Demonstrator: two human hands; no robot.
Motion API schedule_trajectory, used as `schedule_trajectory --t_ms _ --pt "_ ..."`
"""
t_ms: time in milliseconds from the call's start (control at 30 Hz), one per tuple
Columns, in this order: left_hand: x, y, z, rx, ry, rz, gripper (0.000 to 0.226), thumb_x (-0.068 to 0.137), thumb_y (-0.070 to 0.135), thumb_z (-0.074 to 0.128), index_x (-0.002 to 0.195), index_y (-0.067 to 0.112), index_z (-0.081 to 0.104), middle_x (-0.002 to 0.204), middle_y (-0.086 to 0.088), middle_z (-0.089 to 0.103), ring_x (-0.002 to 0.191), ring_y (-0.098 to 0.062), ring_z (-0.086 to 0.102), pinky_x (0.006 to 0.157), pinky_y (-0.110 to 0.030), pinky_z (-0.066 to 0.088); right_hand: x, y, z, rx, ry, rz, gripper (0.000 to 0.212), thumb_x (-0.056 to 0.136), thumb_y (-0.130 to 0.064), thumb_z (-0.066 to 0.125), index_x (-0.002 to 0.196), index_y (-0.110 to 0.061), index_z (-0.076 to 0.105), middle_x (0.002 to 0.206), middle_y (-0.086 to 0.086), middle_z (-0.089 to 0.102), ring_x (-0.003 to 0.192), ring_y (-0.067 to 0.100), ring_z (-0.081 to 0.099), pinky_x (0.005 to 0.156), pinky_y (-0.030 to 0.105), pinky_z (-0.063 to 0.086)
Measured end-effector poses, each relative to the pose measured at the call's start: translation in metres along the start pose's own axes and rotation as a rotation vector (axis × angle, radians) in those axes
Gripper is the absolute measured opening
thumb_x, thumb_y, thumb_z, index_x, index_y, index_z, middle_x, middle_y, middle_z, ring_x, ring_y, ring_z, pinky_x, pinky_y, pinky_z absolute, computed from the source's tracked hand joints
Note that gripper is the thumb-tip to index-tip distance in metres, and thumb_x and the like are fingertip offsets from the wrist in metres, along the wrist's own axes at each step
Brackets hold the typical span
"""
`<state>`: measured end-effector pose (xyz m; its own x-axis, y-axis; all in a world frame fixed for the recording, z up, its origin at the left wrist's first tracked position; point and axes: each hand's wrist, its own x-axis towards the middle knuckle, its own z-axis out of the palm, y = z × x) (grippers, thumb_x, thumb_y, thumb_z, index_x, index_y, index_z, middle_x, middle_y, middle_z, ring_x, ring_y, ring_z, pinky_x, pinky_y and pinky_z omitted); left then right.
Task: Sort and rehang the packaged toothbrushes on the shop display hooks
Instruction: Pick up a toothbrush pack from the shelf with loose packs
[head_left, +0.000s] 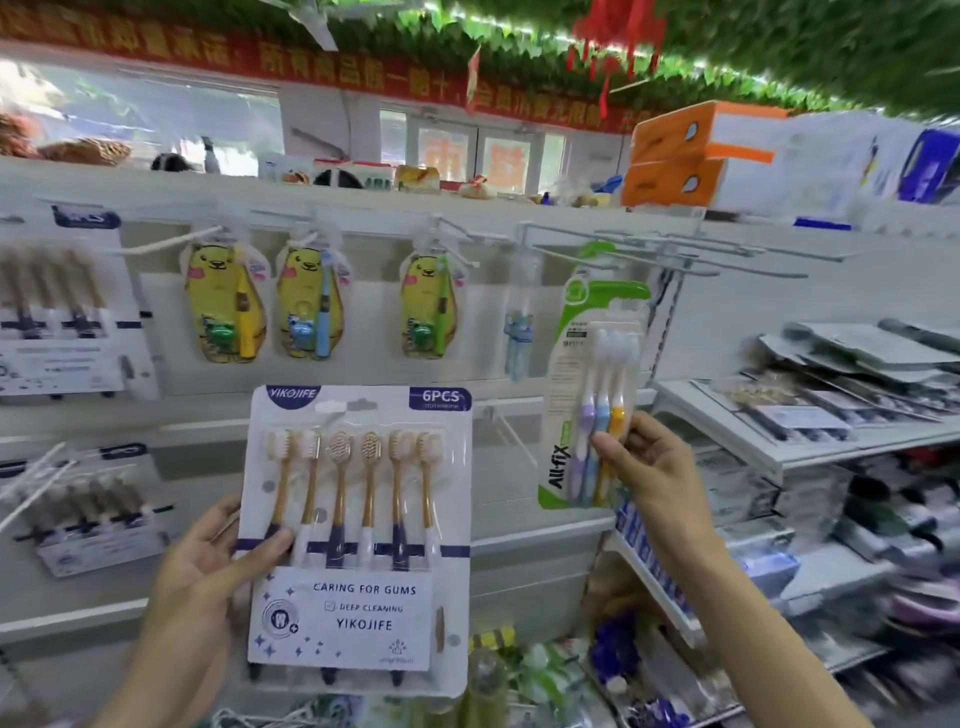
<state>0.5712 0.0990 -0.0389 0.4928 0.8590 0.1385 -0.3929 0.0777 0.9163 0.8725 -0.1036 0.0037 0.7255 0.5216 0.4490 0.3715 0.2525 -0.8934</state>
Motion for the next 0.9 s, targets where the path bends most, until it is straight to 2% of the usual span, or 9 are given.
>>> schedule_trajectory --t_ms 200,267,333,433,567,700,733,800,900 --pt "-0.005 -0.020 0.035 0.016 0.064 0.002 0.041 0.077 -0.017 0.057 0.104 0.013 0.065 0.086 0.001 0.077 0.072 -0.012 0.074 0.062 -0.027 0.062 0.019 0.004 -0.055 0.047 0.005 0.032 0.022 0.086 -0.019 0.068 0.104 -0.006 0.070 0.100 0.010 0.076 0.097 0.028 0.072 0.087 0.037 0.058" --pt "-0.006 -0.025 0.042 0.028 0.076 -0.006 0.044 0.079 -0.020 0.054 0.106 0.014 0.065 0.087 0.003 0.078 0.074 -0.011 0.075 0.063 -0.028 0.062 0.023 0.003 -0.071 0.058 0.015 0.029 0.016 0.090 -0.013 0.065 0.104 -0.008 0.070 0.097 0.005 0.077 0.092 0.020 0.073 0.078 0.025 0.058" --pt "-0.005 -0.028 0.048 0.036 0.084 -0.004 0.046 0.079 -0.021 0.054 0.110 0.011 0.066 0.090 0.002 0.078 0.078 -0.013 0.075 0.069 -0.036 0.061 0.025 0.001 -0.083 0.065 0.022 0.027 0.014 0.094 -0.005 0.061 0.105 -0.007 0.070 0.092 0.001 0.077 0.085 0.013 0.073 0.071 0.018 0.056" --pt "-0.001 -0.031 0.054 0.025 0.081 0.000 0.046 0.076 -0.014 0.059 0.108 0.016 0.069 0.101 -0.004 0.076 0.088 -0.020 0.073 0.077 -0.049 0.055 0.031 -0.001 -0.099 0.071 0.047 0.019 0.016 0.095 -0.002 0.059 0.105 -0.006 0.070 0.090 0.000 0.076 0.082 0.011 0.072 0.069 0.017 0.055" --pt "0.002 -0.035 0.065 0.022 0.056 -0.004 0.051 0.069 -0.003 0.064 0.119 0.007 0.063 0.114 -0.021 0.069 0.086 -0.023 0.073 0.078 -0.051 0.055 0.045 0.003 -0.113 0.053 0.063 0.023 0.014 0.095 -0.004 0.060 0.104 -0.006 0.070 0.090 0.002 0.075 0.083 0.013 0.070 0.072 0.019 0.055" --pt "0.004 -0.039 0.076 0.002 0.050 0.000 0.054 0.077 -0.014 0.058 0.128 0.006 0.059 0.111 -0.015 0.072 0.093 -0.027 0.070 0.078 -0.055 0.052 0.059 0.008 -0.116 0.052 0.034 0.062 0.015 0.097 -0.007 0.059 0.107 -0.006 0.069 0.091 0.000 0.076 0.084 0.012 0.071 0.070 0.020 0.055" --pt "0.005 -0.040 0.078 0.006 0.054 0.002 0.053 0.079 -0.016 0.057 0.126 0.007 0.060 0.106 -0.009 0.074 0.090 -0.024 0.071 0.079 -0.053 0.053 0.062 0.010 -0.116 0.046 0.024 0.064 0.015 0.097 -0.007 0.059 0.107 -0.007 0.069 0.091 0.000 0.076 0.084 0.012 0.071 0.070 0.020 0.055" --pt "0.007 -0.041 0.080 0.030 0.070 0.005 0.052 0.081 -0.021 0.054 0.121 0.011 0.061 0.098 0.000 0.076 0.083 -0.013 0.073 0.079 -0.041 0.056 0.069 0.013 -0.115 0.040 0.011 0.065 0.014 0.097 -0.007 0.059 0.108 -0.008 0.069 0.092 0.000 0.076 0.087 0.013 0.071 0.072 0.022 0.054" --pt "0.011 -0.044 0.078 0.018 0.086 0.001 0.051 0.080 -0.023 0.053 0.117 0.011 0.062 0.098 0.000 0.076 0.079 -0.010 0.073 0.074 -0.026 0.059 0.076 0.017 -0.113 0.037 -0.007 0.056 0.014 0.097 -0.010 0.060 0.108 -0.007 0.068 0.094 0.002 0.076 0.089 0.016 0.072 0.074 0.024 0.055"
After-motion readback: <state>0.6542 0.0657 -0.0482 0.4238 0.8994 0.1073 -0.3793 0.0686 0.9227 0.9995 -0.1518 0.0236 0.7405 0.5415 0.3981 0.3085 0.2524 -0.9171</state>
